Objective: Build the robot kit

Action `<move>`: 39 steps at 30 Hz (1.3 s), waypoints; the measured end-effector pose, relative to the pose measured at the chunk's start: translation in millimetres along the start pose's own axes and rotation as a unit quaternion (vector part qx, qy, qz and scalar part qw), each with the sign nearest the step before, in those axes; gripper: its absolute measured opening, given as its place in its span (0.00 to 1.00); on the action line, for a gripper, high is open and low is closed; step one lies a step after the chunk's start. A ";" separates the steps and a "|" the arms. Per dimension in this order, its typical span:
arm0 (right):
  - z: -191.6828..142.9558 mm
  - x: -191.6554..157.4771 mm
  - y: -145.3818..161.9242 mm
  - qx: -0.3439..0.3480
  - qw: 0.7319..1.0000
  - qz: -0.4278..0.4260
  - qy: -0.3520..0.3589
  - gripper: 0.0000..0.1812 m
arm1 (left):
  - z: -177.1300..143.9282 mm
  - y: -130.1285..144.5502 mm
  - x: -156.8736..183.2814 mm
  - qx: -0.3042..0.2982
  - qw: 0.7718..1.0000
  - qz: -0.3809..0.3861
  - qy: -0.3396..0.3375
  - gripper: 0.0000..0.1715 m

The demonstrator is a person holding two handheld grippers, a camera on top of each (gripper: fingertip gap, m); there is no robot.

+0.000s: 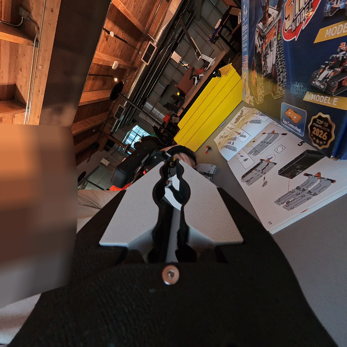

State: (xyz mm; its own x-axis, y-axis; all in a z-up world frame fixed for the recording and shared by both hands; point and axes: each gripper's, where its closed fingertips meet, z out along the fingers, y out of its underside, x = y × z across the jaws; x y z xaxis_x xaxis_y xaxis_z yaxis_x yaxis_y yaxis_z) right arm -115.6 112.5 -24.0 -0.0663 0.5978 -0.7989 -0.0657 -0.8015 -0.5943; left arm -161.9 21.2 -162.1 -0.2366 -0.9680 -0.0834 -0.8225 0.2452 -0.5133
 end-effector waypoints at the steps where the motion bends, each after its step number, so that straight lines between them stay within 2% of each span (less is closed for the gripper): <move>1: -0.2 -0.1 0.1 0.000 1.000 0.000 0.000 0.04 | 0.0 0.1 -0.2 0.001 1.000 -0.004 -0.001 0.03; 7: -1.2 1.6 0.6 -0.002 1.000 0.002 0.002 0.04 | -0.7 0.6 1.5 0.007 0.999 -0.035 0.001 0.08; 11: -0.6 3.5 2.5 -0.006 1.000 0.004 0.004 0.04 | -0.4 -0.4 1.8 0.013 1.000 -0.026 -0.009 0.07; 14: 0.3 5.0 4.7 -0.012 1.000 0.006 0.005 0.04 | 1.2 -2.1 0.9 0.018 0.999 -0.029 -0.011 0.02; 17: 0.9 6.1 6.3 -0.016 1.000 0.004 0.007 0.04 | 0.9 -1.8 0.2 0.026 0.999 -0.041 -0.011 0.02; 20: 1.8 8.5 9.5 -0.026 1.000 -0.001 0.015 0.04 | 0.2 -2.9 4.7 0.034 0.997 -0.067 0.009 0.10; 24: 2.2 10.0 10.6 -0.028 0.999 0.000 0.018 0.04 | 0.6 -1.8 2.1 0.030 0.998 -0.052 -0.011 0.05; 39: 3.5 8.5 11.9 -0.033 0.999 -0.001 0.016 0.04 | -1.0 0.7 1.2 0.030 0.998 -0.059 -0.016 0.04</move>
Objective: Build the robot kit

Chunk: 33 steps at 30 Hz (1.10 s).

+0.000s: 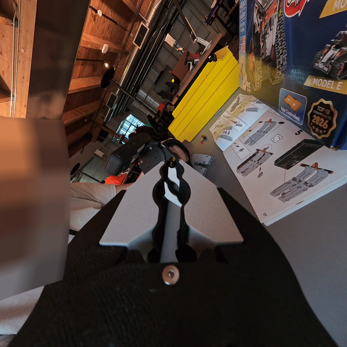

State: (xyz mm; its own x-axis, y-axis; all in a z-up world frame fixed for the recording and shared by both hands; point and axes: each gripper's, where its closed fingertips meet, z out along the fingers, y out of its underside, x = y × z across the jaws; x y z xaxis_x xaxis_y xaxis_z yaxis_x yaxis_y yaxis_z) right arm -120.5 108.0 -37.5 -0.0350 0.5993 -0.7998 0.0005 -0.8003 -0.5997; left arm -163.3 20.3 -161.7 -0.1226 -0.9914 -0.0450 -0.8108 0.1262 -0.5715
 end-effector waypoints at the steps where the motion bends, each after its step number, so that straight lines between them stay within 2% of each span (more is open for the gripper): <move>1: 0.2 -0.1 0.1 0.000 1.000 0.000 0.000 0.04 | 0.0 0.0 -0.2 0.000 1.000 -0.001 -0.001 0.04; 9: 1.0 1.3 1.9 -0.006 1.000 0.000 0.004 0.04 | -0.7 1.0 -1.9 -0.004 1.000 -0.006 -0.003 0.02; 13: 5.3 11.2 19.0 -0.064 0.996 -0.039 0.051 0.03 | -7.2 6.5 -11.8 -0.028 0.999 -0.027 -0.021 0.02; 15: 12.2 8.9 33.0 -0.111 0.990 -0.074 0.056 0.04 | -15.8 0.8 -15.6 -0.003 0.998 -0.055 -0.018 0.02; 21: 34.9 -2.8 66.2 -0.204 0.962 -0.181 0.030 0.04 | -42.1 -24.4 -13.5 0.097 0.982 -0.147 0.061 0.02; 27: 41.6 -10.7 73.4 -0.213 0.954 -0.212 0.002 0.04 | -61.5 -45.3 -10.9 0.176 0.960 -0.181 0.118 0.02; 33: 42.7 -24.2 66.2 -0.186 0.959 -0.210 -0.032 0.04 | -78.1 -58.7 -12.9 0.232 0.945 -0.188 0.132 0.02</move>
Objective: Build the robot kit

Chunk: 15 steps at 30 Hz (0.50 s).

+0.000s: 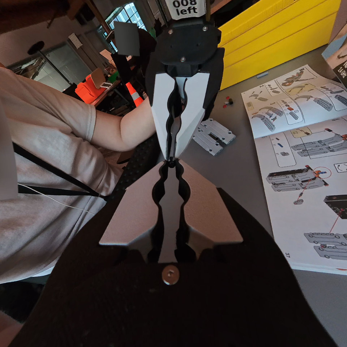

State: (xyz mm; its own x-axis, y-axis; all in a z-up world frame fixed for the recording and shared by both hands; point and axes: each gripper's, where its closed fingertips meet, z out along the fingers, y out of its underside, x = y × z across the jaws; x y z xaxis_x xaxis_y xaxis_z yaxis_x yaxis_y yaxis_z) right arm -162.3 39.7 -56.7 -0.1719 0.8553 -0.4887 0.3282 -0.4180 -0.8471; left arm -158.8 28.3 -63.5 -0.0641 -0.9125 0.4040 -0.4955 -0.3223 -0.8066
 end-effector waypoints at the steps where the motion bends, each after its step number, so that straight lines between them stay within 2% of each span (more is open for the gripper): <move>1: -0.1 -1.3 -0.8 0.002 1.000 -0.004 -0.002 0.04 | -1.2 -3.1 1.6 0.009 1.000 -0.001 0.006 0.02; 8: -1.2 -10.3 -10.5 0.024 0.999 -0.018 -0.017 0.04 | -6.5 -13.8 7.5 0.038 0.999 -0.003 0.024 0.02; 15: 2.0 -22.9 -24.2 0.051 0.997 -0.051 -0.027 0.03 | -19.1 -25.8 19.3 0.080 0.993 -0.025 0.083 0.01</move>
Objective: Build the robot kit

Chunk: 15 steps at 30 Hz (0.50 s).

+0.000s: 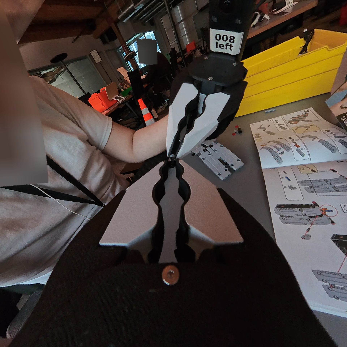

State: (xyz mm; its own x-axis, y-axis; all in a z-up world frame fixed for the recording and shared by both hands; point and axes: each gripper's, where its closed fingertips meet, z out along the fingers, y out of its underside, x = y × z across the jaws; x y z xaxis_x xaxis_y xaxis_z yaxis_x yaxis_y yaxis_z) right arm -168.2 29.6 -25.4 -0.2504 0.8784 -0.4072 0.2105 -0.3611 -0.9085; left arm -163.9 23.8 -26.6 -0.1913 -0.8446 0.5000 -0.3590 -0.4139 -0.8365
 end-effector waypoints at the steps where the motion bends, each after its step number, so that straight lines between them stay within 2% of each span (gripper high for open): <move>1: 0.8 -0.4 -1.4 0.002 1.000 -0.001 0.000 0.03 | -1.0 -0.8 0.8 0.002 1.000 0.003 0.001 0.01; 8: -1.1 2.9 -22.3 0.072 0.997 0.007 0.004 0.03 | -11.9 -17.4 1.1 0.049 0.998 0.031 -0.023 0.01; 12: -3.7 6.4 -39.6 0.140 0.989 0.037 -0.005 0.04 | -19.1 -28.7 0.5 0.083 0.995 0.038 -0.038 0.01; 15: -1.9 7.0 -41.6 0.157 0.985 0.063 -0.023 0.03 | -19.0 -30.5 0.5 0.089 0.995 0.034 -0.038 0.01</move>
State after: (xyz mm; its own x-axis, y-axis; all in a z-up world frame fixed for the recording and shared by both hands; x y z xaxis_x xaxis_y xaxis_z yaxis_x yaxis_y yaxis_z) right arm -176.9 51.3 9.8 -0.2859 0.8078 -0.5156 -0.0592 -0.5519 -0.8318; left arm -170.4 42.4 3.4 -0.1375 -0.8928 0.4289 -0.1795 -0.4034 -0.8973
